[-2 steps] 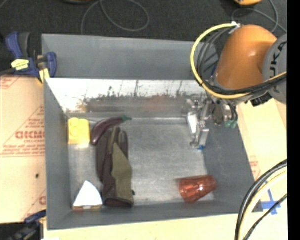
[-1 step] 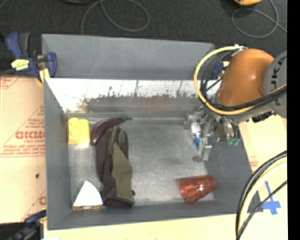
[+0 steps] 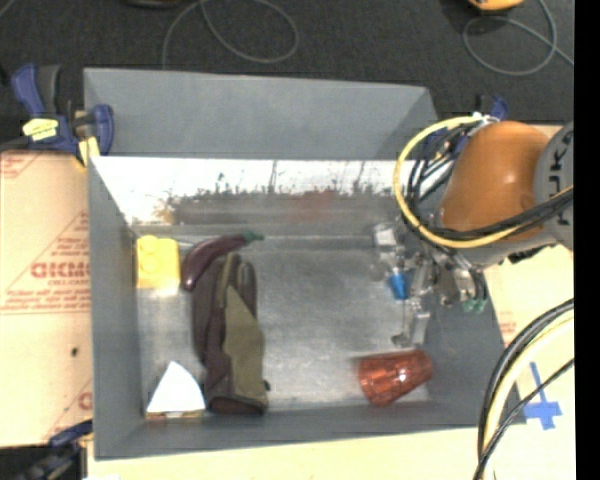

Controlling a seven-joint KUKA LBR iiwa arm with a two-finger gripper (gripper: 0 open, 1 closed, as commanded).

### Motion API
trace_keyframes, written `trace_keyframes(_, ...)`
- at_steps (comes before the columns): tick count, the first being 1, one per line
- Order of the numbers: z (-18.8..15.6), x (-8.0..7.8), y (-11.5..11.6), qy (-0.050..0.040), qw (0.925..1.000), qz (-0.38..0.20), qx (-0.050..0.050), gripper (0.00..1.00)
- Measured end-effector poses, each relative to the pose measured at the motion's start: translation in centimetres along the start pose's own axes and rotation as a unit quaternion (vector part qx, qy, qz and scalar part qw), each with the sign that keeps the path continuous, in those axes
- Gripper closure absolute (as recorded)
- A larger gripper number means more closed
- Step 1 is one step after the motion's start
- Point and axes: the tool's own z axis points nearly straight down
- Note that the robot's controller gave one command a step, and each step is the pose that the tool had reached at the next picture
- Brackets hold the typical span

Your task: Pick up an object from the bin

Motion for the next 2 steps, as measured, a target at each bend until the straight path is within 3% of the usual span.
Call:
trace_keyframes(1, 0.8, 2.5, -2.9, -0.0136, 0.9996, -0.024, 0.003, 0.00)
trace_keyframes(2, 6.0, 4.8, -2.2, -0.0024, 1.0000, 0.006, 0.002, 0.00)
